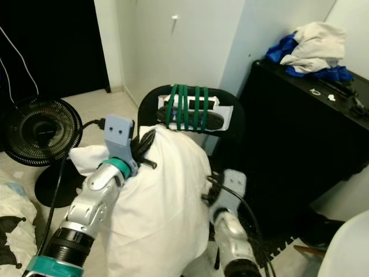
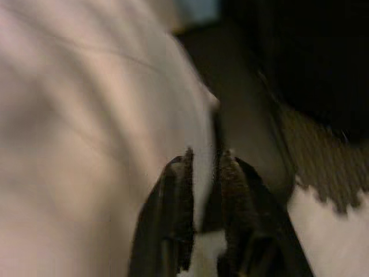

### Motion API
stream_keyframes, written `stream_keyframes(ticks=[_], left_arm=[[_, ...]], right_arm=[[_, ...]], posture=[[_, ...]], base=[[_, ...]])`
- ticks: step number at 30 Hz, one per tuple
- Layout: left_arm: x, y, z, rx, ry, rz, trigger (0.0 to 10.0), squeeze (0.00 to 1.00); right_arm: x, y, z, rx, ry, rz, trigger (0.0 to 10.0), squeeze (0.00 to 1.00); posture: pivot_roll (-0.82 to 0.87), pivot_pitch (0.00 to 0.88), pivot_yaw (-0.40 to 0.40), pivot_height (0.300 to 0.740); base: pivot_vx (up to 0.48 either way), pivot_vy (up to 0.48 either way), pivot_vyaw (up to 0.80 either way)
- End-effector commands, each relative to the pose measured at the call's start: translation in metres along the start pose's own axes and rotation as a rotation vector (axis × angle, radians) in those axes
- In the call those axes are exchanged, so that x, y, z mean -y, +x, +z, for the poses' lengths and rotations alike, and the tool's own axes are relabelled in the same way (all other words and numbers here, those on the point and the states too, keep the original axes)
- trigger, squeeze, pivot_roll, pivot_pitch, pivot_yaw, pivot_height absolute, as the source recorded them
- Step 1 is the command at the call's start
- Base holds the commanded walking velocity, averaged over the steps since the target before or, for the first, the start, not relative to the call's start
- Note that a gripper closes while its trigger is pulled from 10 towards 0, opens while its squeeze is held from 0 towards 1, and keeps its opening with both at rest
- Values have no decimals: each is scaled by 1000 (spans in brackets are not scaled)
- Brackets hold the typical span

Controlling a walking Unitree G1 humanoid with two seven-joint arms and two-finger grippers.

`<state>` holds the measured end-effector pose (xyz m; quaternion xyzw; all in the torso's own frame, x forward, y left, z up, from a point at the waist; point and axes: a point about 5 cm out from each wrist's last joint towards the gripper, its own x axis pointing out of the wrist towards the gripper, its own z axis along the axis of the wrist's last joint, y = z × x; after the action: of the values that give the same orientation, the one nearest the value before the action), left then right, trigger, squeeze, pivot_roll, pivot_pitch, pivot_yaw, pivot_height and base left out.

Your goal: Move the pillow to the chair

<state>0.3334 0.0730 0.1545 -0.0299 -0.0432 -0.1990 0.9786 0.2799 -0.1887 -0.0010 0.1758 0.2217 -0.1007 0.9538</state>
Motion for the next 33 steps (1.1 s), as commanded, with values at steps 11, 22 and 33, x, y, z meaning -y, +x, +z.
stream_keyframes(ticks=[11, 22, 33], left_arm=[[2, 2, 9, 29, 11, -15, 10000, 0], [-2, 3, 15, 29, 31, -33, 10000, 0], [0, 1, 14, 21, 30, -45, 10000, 0]], right_arm=[[33, -13, -47, -224, 419, -54, 10000, 1000], [-9, -22, -78, -455, 679, 131, 10000, 1000], [-42, -14, -62, -456, 707, 356, 10000, 0]], posture=[[63, 0, 40, 740], [101, 2, 66, 740], [104, 5, 65, 740]], base=[[0, 0, 0], [0, 0, 0], [0, 0, 0]])
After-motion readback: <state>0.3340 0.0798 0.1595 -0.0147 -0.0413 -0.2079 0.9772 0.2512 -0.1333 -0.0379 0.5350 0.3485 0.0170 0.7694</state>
